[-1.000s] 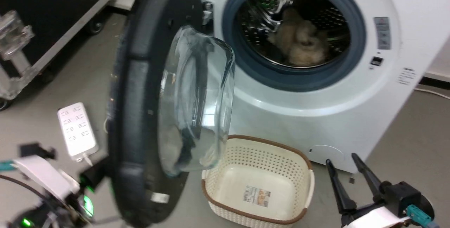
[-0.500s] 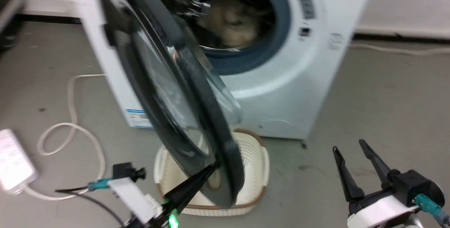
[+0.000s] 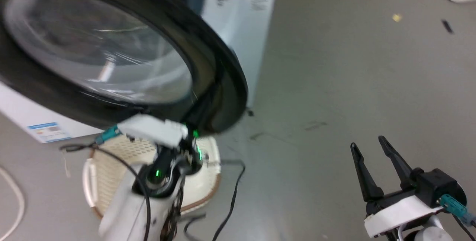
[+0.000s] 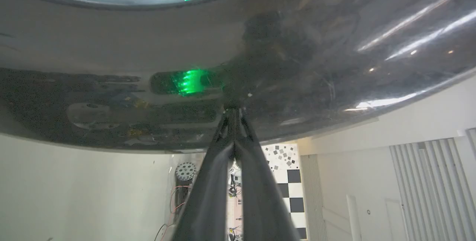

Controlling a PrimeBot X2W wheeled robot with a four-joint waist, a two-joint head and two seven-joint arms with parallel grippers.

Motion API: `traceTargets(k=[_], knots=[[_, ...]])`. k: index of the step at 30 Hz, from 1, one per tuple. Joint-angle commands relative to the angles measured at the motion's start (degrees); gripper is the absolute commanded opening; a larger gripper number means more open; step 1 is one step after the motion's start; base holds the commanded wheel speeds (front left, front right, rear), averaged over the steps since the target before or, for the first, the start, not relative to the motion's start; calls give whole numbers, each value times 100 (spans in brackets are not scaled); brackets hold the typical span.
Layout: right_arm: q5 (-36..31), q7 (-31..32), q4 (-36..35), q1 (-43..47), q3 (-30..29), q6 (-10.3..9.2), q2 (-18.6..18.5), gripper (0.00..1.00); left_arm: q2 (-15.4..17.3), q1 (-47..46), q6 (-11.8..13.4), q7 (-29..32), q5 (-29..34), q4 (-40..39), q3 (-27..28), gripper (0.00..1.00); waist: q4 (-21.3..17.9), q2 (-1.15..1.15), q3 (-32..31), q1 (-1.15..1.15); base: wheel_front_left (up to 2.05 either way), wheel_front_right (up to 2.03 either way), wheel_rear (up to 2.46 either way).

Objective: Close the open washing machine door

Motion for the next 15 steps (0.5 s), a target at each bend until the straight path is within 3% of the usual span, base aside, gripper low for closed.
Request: traceTargets(k=[1,8,14,15], knots=[[43,-43,30,-121,18,5,32,100,7,-244,-53,-190,-89,169,-46,0,-316,-1,257,-1,0,0,0],[27,-66,141,-162,66,5,63,100,6,-974,-116,-927,-466,1050,-335,0,-285,-1,175,-1,0,0,0],[-10,-70,98,-63,-11,5,8,100,59,-515,-121,-977,-187,618,-474,0,88,-1,-112,-1,0,0,0],[-16,-70,80,-24,-30,5,-5,100,100,-365,-121,-977,-95,483,-493,16,174,-1,-185,-1,0,0,0]])
